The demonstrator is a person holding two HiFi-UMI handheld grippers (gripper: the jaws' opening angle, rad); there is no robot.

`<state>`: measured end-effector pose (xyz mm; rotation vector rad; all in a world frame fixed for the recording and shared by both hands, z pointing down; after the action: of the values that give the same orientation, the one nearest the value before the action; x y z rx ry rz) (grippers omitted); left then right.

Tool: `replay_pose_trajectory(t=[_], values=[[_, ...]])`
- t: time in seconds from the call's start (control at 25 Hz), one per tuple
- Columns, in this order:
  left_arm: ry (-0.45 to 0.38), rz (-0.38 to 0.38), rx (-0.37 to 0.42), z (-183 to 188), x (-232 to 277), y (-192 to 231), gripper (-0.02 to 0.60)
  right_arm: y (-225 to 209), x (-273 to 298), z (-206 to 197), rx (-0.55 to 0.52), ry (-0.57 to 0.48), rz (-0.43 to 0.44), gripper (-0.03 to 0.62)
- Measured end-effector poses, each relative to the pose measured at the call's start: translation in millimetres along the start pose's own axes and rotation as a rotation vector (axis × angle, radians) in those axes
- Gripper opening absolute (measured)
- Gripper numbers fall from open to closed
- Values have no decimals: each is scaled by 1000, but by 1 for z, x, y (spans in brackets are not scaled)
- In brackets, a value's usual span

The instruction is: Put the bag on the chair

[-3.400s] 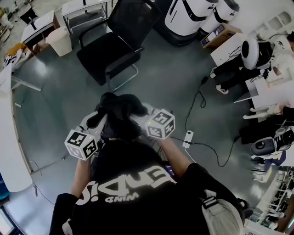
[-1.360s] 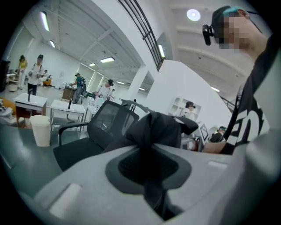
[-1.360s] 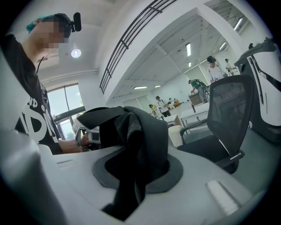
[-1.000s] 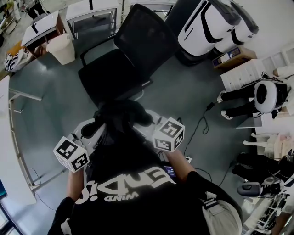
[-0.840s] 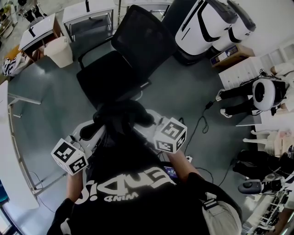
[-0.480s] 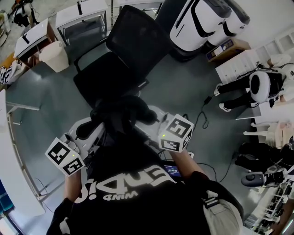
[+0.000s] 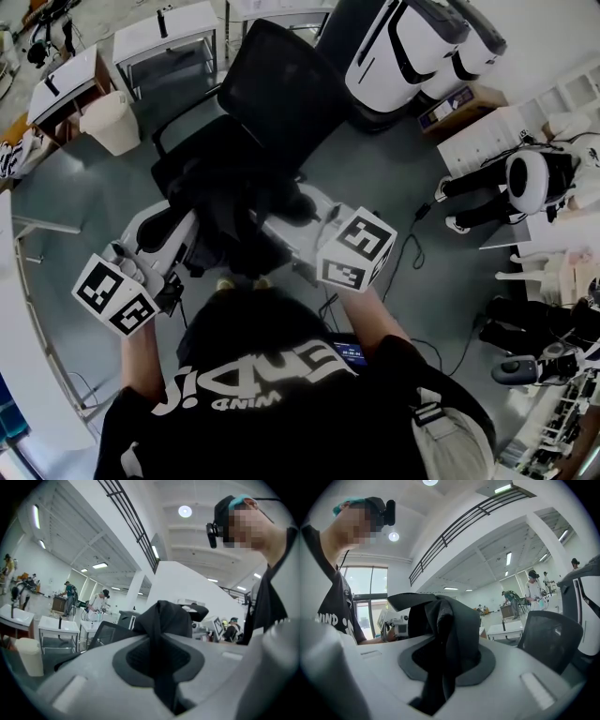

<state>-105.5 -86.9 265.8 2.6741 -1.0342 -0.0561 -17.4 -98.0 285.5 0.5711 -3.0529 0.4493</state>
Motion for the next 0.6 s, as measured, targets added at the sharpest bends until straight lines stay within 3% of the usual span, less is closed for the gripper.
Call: replay_pose_trajectory(t=[0.32,0.6], values=[[-35,26,3,28,18,60,48,-44,48,25,8,-10,7,80],[-49,66,-15,29,38,105,48,-85,80,27,-4,18,-14,80]])
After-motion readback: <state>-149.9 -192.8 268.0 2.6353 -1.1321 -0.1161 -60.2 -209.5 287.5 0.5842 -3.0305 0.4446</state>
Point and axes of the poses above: the fingertips, and each gripper's own axes: x forward along the fingers, y to its left, z out of its top, the point moved 1 cm from there along -x, backward along the fingers, and after that the axes turned 3 degrees about z, right-handed, at the moved point
